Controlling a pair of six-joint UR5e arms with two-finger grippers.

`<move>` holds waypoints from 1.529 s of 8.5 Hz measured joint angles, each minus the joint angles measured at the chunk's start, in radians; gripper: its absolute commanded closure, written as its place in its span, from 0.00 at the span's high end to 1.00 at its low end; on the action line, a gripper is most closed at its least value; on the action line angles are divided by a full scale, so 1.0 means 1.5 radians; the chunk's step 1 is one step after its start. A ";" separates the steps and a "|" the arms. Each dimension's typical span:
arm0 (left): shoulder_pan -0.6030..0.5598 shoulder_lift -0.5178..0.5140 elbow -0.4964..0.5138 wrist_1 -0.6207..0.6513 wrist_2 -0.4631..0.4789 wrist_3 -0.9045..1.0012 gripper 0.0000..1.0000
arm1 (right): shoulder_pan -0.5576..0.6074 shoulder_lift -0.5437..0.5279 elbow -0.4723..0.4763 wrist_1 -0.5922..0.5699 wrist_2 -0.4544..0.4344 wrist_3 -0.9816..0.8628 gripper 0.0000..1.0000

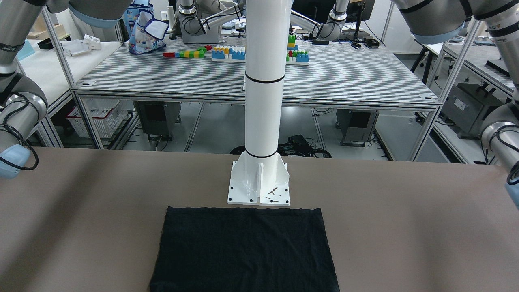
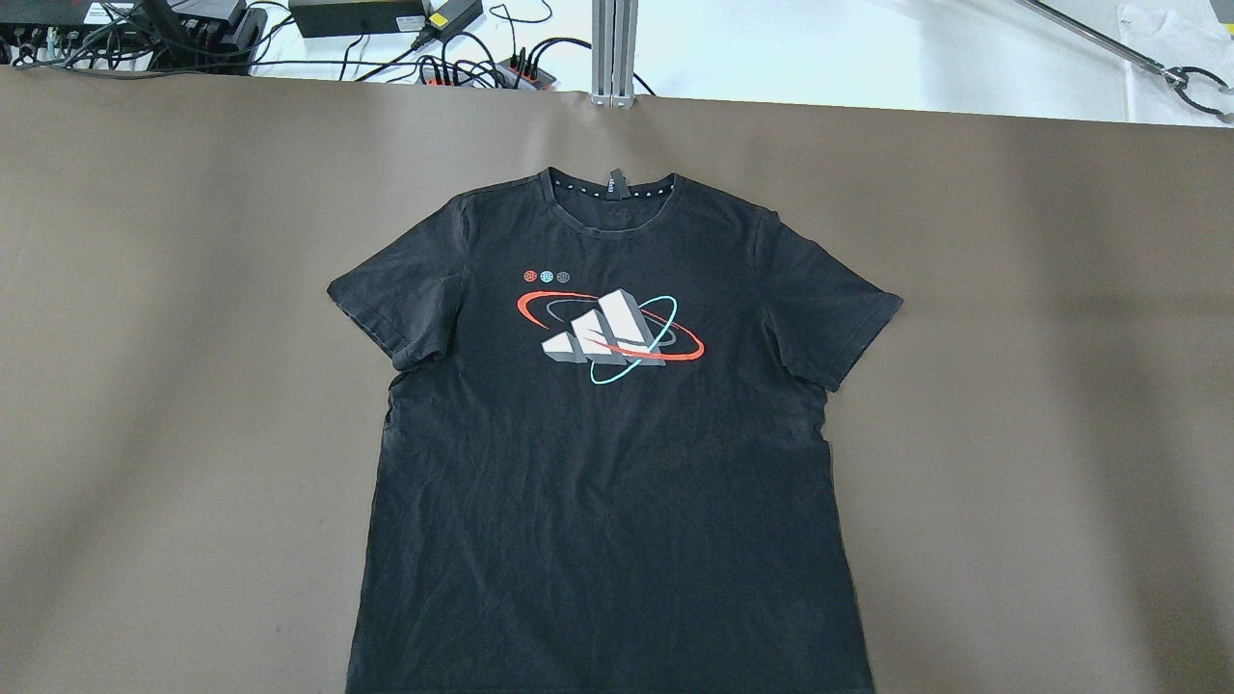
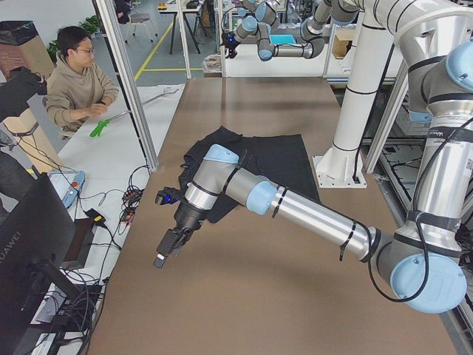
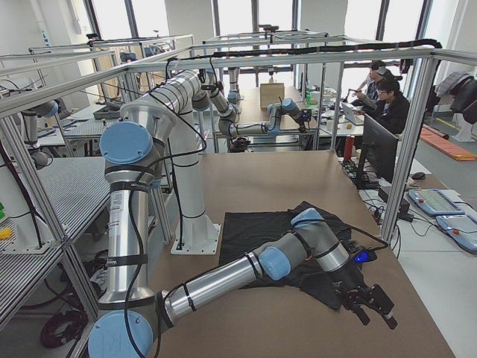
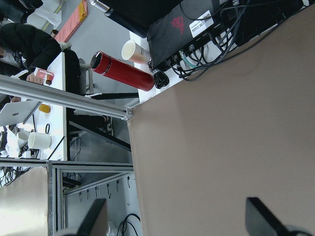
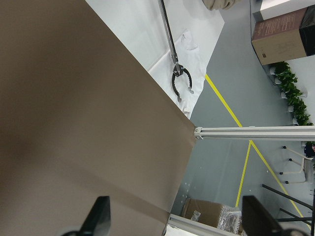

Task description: Fold clothes

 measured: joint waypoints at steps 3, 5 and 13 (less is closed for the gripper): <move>-0.001 0.008 -0.009 -0.010 -0.008 -0.018 1.00 | 0.000 -0.005 0.002 0.000 -0.001 0.000 0.93; 0.001 0.021 -0.018 -0.016 -0.010 -0.073 1.00 | 0.000 -0.011 0.003 0.000 -0.001 0.002 0.94; 0.003 0.069 -0.035 -0.051 -0.071 -0.058 1.00 | -0.020 -0.015 0.008 0.001 0.103 0.186 0.88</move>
